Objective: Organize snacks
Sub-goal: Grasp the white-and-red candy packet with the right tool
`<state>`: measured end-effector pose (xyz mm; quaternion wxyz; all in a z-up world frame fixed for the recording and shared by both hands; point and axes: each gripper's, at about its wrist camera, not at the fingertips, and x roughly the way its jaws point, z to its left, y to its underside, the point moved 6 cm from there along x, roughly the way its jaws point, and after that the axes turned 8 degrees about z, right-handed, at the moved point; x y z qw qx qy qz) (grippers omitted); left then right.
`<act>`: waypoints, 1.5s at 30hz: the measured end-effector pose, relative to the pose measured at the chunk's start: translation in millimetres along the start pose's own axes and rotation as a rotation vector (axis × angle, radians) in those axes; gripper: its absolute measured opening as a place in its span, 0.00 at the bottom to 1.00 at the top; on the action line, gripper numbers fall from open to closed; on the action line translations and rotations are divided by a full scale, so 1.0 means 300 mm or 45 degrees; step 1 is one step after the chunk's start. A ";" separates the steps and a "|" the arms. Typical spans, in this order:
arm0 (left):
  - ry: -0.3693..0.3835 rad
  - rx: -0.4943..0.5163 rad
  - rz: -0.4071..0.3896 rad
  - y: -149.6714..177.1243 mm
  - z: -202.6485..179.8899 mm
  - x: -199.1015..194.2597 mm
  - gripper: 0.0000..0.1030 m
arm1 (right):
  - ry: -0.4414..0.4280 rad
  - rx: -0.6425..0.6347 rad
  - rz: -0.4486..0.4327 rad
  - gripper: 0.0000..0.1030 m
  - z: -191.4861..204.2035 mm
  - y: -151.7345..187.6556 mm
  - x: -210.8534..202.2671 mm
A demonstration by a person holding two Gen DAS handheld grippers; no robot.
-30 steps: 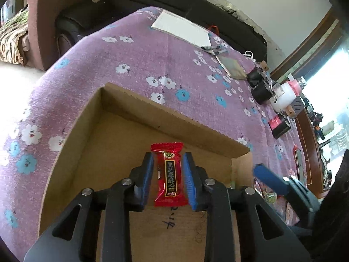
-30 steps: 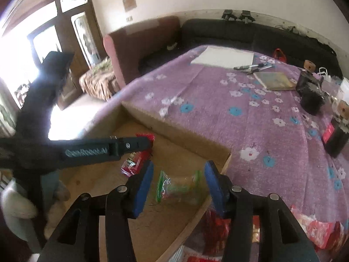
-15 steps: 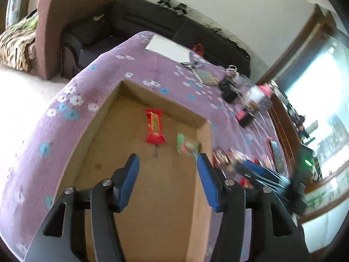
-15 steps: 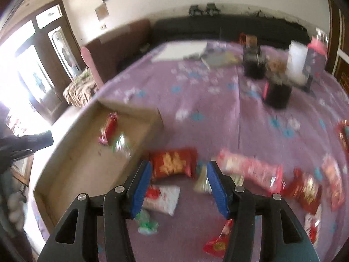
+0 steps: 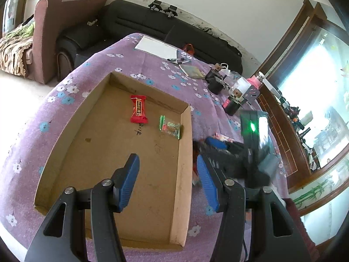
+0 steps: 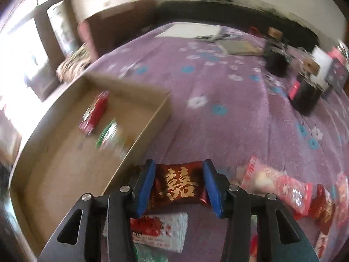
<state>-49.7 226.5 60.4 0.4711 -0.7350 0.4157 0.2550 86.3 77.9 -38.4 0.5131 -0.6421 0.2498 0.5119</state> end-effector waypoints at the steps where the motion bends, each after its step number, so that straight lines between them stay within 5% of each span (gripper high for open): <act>1: 0.006 -0.002 0.001 0.004 -0.001 0.001 0.52 | 0.022 -0.065 0.016 0.43 0.022 0.031 -0.014; 9: 0.035 0.065 0.040 0.083 -0.077 0.013 0.52 | 0.080 -0.285 0.107 0.42 0.043 0.347 -0.166; 13: 0.062 0.124 0.069 0.130 -0.152 0.029 0.52 | 0.206 -0.166 0.082 0.43 -0.090 0.426 -0.234; 21: 0.100 0.193 0.145 0.218 -0.275 0.091 0.52 | -0.108 0.292 -0.024 0.46 -0.342 0.568 -0.406; 30: 0.074 0.248 0.202 0.284 -0.360 0.143 0.52 | -0.336 0.340 0.078 0.51 -0.145 0.613 -0.291; 33: 0.047 0.271 0.214 0.280 -0.378 0.167 0.52 | -0.217 0.306 0.028 0.55 -0.098 0.610 -0.291; 36: 0.023 0.309 0.236 0.272 -0.398 0.202 0.52 | -0.078 0.203 0.020 0.29 -0.061 0.622 -0.288; 41: -0.010 0.417 0.264 0.247 -0.444 0.277 0.52 | 0.017 0.188 0.040 0.27 -0.138 0.674 -0.320; 45: -0.002 0.620 0.242 0.238 -0.533 0.341 0.52 | 0.035 0.282 0.038 0.27 -0.300 0.753 -0.357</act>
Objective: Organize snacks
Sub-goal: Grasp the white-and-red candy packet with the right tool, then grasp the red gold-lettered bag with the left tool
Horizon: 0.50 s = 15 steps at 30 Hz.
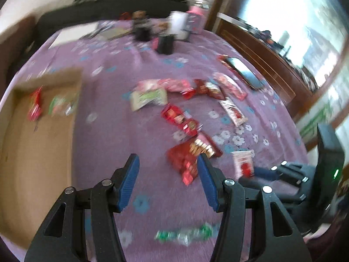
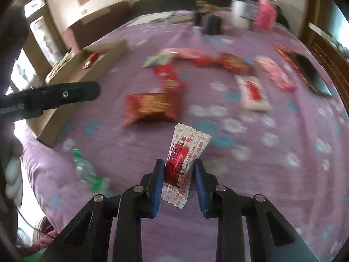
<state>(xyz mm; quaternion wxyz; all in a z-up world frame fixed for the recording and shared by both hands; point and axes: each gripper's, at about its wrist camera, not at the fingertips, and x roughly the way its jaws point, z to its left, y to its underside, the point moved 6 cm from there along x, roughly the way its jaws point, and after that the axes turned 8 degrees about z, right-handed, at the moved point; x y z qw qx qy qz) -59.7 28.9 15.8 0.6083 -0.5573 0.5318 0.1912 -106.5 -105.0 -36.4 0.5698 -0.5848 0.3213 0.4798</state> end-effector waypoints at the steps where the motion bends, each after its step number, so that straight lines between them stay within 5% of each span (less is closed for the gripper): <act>1: -0.006 0.056 -0.010 -0.010 -0.020 0.011 0.52 | -0.004 0.020 -0.002 0.27 -0.033 0.007 -0.005; 8: -0.151 0.428 -0.015 -0.073 -0.122 0.129 0.52 | -0.076 0.100 -0.016 0.28 -0.151 0.017 -0.011; 11: -0.139 0.455 0.012 -0.068 -0.121 0.153 0.54 | -0.074 0.086 -0.025 0.28 -0.148 0.021 -0.011; 15: -0.066 0.467 0.028 -0.047 -0.129 0.168 0.70 | -0.084 0.075 -0.038 0.29 -0.148 0.025 -0.015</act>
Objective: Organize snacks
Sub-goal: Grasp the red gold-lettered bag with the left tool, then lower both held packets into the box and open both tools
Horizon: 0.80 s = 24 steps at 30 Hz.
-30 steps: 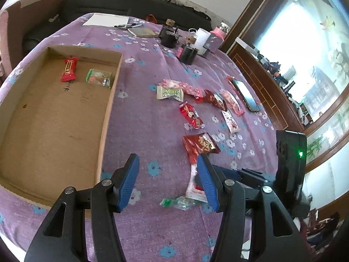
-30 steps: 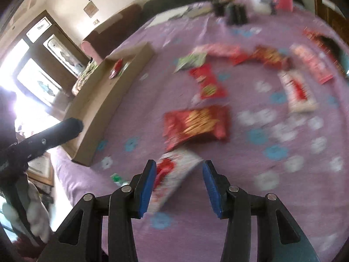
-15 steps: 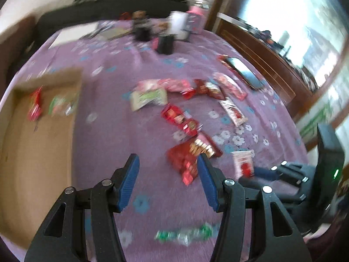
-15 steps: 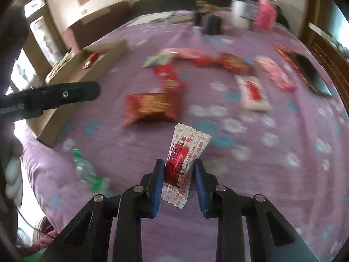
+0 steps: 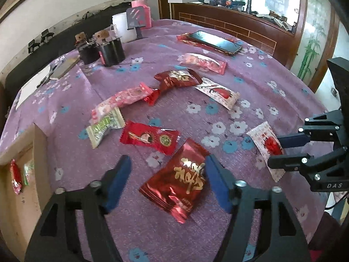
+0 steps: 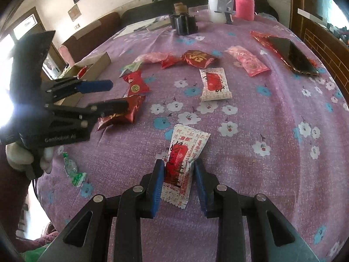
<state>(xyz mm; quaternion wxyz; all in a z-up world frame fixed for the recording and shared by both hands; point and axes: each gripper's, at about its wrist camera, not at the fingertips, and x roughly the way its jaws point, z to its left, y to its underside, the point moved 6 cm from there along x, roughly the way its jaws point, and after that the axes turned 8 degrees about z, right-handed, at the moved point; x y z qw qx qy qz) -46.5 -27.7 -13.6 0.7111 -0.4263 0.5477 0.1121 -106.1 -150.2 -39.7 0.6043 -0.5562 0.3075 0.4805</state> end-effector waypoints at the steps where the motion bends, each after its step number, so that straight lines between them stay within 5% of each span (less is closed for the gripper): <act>1: 0.021 0.010 0.009 0.004 -0.010 0.004 0.70 | -0.004 0.001 -0.003 0.29 0.000 0.001 0.000; 8: -0.013 0.082 0.066 0.019 -0.094 0.046 0.72 | -0.011 0.027 -0.013 0.30 -0.002 0.003 -0.001; 10: 0.018 0.022 0.088 0.021 -0.086 0.046 0.58 | -0.001 0.033 -0.013 0.30 0.002 0.001 -0.001; 11: 0.058 0.002 0.093 0.023 -0.092 0.042 0.39 | 0.006 0.033 -0.015 0.30 0.004 0.001 -0.001; 14: 0.016 -0.042 0.103 0.030 -0.094 0.029 0.32 | 0.027 0.030 -0.024 0.29 0.007 -0.003 0.003; 21: 0.130 -0.253 0.001 0.088 -0.007 -0.154 0.31 | 0.037 0.026 -0.057 0.23 0.028 -0.002 -0.028; 24: 0.108 -0.360 -0.055 0.131 0.108 -0.283 0.31 | 0.027 -0.010 -0.112 0.23 0.076 -0.020 -0.085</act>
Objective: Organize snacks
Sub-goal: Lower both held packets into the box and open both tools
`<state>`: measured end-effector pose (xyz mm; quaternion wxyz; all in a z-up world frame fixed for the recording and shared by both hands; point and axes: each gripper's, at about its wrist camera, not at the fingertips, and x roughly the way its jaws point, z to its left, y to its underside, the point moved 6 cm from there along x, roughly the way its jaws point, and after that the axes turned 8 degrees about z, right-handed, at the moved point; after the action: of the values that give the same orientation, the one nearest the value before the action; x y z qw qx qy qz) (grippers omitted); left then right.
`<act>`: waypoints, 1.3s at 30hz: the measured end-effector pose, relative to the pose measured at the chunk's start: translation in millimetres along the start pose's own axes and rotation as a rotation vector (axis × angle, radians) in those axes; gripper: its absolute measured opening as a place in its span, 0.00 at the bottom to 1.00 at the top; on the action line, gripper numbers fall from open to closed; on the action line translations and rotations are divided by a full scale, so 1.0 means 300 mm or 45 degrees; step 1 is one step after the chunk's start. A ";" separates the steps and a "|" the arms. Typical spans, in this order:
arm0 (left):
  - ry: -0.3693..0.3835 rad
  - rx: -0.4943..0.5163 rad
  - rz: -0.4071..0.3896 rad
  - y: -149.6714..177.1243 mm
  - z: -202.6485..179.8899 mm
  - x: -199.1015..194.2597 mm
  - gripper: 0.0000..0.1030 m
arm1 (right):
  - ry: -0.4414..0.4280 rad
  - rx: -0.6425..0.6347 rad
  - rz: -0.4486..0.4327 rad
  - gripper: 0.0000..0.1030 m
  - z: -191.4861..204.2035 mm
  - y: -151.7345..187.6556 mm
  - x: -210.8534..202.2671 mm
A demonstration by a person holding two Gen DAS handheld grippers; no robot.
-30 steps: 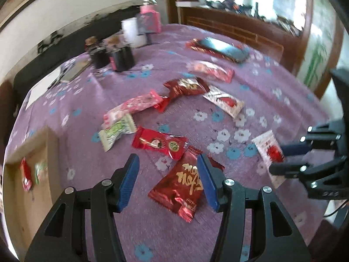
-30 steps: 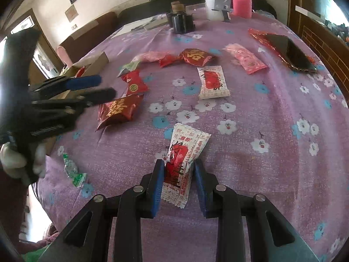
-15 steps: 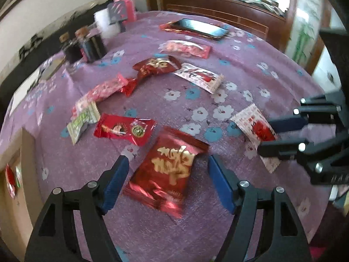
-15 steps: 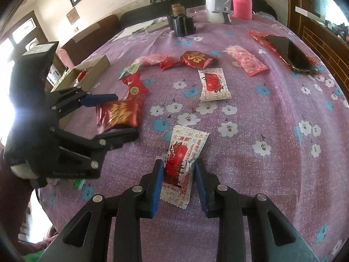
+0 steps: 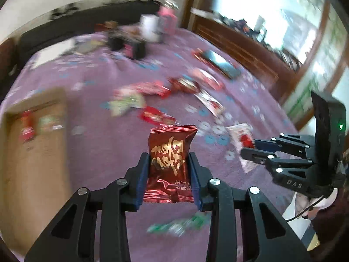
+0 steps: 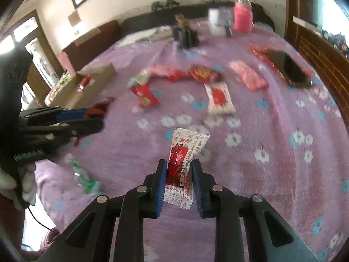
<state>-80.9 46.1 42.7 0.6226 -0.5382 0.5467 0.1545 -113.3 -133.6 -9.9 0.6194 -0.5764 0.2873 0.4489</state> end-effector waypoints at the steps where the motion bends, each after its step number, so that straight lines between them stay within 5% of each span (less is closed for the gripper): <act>1: -0.017 -0.031 -0.018 0.002 0.042 -0.039 0.31 | -0.023 -0.022 -0.041 0.23 0.027 -0.018 -0.026; 6: -0.270 -0.178 -0.091 0.003 0.325 -0.213 0.32 | -0.177 -0.116 -0.122 0.23 0.197 -0.134 -0.125; 12: -0.437 -0.325 -0.043 -0.023 0.634 -0.212 0.32 | -0.402 -0.205 -0.101 0.23 0.485 -0.344 -0.111; 19: -0.396 -0.508 0.039 -0.026 0.855 -0.022 0.32 | -0.471 -0.180 0.076 0.22 0.743 -0.526 0.213; 28: -0.406 -0.602 0.074 -0.047 0.981 0.092 0.33 | -0.439 -0.164 0.252 0.22 0.838 -0.569 0.528; 33: -0.366 -0.640 0.035 -0.055 0.995 0.078 0.49 | -0.364 -0.188 0.224 0.26 0.840 -0.604 0.583; 39: -0.326 -0.701 -0.009 -0.048 0.988 0.003 0.49 | -0.394 -0.174 0.177 0.31 0.816 -0.601 0.517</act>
<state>83.1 289.0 -3.3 0.5176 -0.6649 0.3993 0.3613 74.1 151.6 -21.3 0.5833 -0.5199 0.1964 0.5924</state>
